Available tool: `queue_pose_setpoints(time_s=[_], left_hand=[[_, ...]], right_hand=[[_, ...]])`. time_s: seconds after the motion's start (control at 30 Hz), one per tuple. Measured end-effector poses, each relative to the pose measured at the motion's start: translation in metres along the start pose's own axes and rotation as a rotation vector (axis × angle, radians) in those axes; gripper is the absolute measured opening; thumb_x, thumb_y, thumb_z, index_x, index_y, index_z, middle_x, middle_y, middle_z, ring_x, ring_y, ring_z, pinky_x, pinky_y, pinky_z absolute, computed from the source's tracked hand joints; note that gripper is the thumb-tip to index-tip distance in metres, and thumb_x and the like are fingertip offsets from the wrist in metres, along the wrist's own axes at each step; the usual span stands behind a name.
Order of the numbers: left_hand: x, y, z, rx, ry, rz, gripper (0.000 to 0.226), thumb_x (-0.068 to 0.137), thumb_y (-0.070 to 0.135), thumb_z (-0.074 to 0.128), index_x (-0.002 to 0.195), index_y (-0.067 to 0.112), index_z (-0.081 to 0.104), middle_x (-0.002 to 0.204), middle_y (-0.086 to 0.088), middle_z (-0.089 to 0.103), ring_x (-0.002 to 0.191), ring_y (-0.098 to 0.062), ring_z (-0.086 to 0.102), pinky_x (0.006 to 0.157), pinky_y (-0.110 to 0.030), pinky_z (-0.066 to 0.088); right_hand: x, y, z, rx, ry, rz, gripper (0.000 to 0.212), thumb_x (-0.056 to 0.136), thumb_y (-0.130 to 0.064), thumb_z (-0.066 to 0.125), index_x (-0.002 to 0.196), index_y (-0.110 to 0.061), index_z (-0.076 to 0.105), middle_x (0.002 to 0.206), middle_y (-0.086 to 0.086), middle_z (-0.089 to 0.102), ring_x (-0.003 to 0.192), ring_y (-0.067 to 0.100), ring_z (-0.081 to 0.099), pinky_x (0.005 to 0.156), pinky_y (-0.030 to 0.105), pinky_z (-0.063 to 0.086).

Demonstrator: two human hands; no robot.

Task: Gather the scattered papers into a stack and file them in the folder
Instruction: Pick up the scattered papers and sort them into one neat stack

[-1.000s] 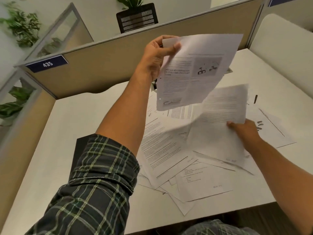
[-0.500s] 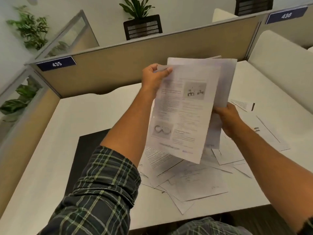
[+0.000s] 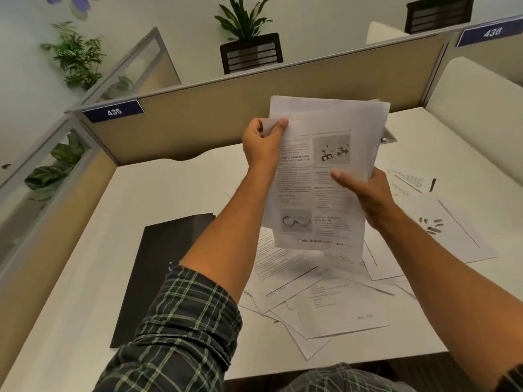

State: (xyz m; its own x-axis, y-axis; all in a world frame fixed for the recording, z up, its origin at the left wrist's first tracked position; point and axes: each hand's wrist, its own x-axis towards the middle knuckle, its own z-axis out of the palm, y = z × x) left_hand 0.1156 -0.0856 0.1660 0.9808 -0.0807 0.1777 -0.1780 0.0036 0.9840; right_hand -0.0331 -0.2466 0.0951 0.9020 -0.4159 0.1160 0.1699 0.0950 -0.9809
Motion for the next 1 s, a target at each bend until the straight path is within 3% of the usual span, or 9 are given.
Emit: queue_pose_setpoints(time_s=[0.07,0.17,0.33,0.47,0.6,0.73,0.8,0.87,1.0], left_hand=[[-0.002,0.004,-0.002,-0.033,-0.037,-0.006,0.047,0.079,0.041,0.082,0.104,0.018,0.051,0.103,-0.009,0.069,0.089,-0.023,0.073,0.071,-0.037,0.064],[-0.008,-0.002,-0.014,-0.18,-0.221,-0.091,0.064,0.075,0.035,0.086,0.119,0.025,0.041,0.116,-0.011,0.068,0.096,-0.024,0.074,0.079,-0.04,0.063],[-0.031,-0.047,-0.035,0.017,-0.449,-0.133,0.067,0.063,0.042,0.091,0.121,0.02,0.065,0.113,-0.001,0.074,0.104,-0.023,0.071,0.086,-0.047,0.061],[-0.063,-0.093,-0.047,0.064,-0.467,-0.262,0.052,0.068,0.026,0.09,0.116,0.021,0.07,0.113,-0.002,0.074,0.107,-0.02,0.069,0.093,-0.047,0.058],[-0.085,-0.117,-0.056,0.123,-0.484,-0.284,0.038,0.081,0.021,0.083,0.117,0.022,0.07,0.114,-0.001,0.073,0.109,-0.021,0.067,0.093,-0.041,0.058],[-0.085,-0.11,-0.053,0.278,-0.478,-0.263,0.019,0.086,0.033,0.077,0.1,0.02,0.074,0.104,-0.01,0.074,0.098,-0.028,0.068,0.091,-0.049,0.054],[-0.081,-0.103,-0.051,0.262,-0.455,-0.264,0.011,0.086,0.036,0.077,0.092,0.026,0.075,0.099,-0.005,0.076,0.096,-0.022,0.069,0.084,-0.043,0.055],[-0.078,-0.104,-0.05,0.314,-0.417,-0.259,0.023,0.085,0.041,0.077,0.091,0.018,0.076,0.095,-0.005,0.075,0.094,-0.021,0.068,0.084,-0.039,0.054],[-0.08,-0.126,-0.064,0.695,-0.278,-0.272,0.041,0.083,0.047,0.076,0.109,0.016,0.069,0.115,-0.004,0.065,0.106,-0.022,0.062,0.09,-0.037,0.053]], right_hand=[[0.003,-0.002,-0.002,-0.067,0.067,-0.071,0.049,0.073,-0.033,0.089,0.114,-0.011,0.074,0.11,0.004,0.078,0.099,0.027,0.076,0.082,0.047,0.064],[0.007,-0.012,-0.002,-0.061,0.144,-0.153,0.04,0.075,-0.038,0.088,0.108,-0.02,0.075,0.109,-0.004,0.078,0.095,0.024,0.076,0.081,0.044,0.064],[0.002,-0.01,-0.002,-0.052,0.127,-0.238,0.029,0.072,-0.045,0.087,0.098,-0.039,0.078,0.106,-0.009,0.077,0.098,0.026,0.074,0.081,0.043,0.063],[-0.012,0.031,-0.012,-0.108,0.029,-0.064,0.044,0.065,-0.028,0.094,0.104,-0.034,0.076,0.107,0.0,0.078,0.101,0.025,0.074,0.086,0.053,0.062],[-0.026,0.061,-0.023,-0.159,-0.021,0.052,0.039,0.073,-0.018,0.088,0.108,-0.029,0.077,0.109,0.004,0.078,0.103,0.026,0.074,0.09,0.054,0.06],[-0.022,0.056,-0.021,-0.238,0.123,0.072,0.026,0.073,-0.045,0.083,0.091,-0.028,0.075,0.091,-0.005,0.077,0.088,0.021,0.075,0.074,0.036,0.063],[-0.017,0.052,-0.022,-0.241,0.18,0.048,0.024,0.077,-0.048,0.084,0.09,-0.03,0.073,0.083,-0.011,0.077,0.077,0.012,0.076,0.063,0.023,0.061],[-0.014,0.053,-0.027,-0.211,0.241,0.047,0.023,0.081,-0.042,0.085,0.096,-0.028,0.074,0.084,-0.016,0.078,0.076,0.005,0.075,0.061,0.019,0.059],[-0.022,0.07,-0.042,-0.258,0.283,0.139,0.035,0.088,-0.033,0.081,0.116,-0.014,0.073,0.097,-0.004,0.078,0.084,0.017,0.077,0.072,0.036,0.064]])
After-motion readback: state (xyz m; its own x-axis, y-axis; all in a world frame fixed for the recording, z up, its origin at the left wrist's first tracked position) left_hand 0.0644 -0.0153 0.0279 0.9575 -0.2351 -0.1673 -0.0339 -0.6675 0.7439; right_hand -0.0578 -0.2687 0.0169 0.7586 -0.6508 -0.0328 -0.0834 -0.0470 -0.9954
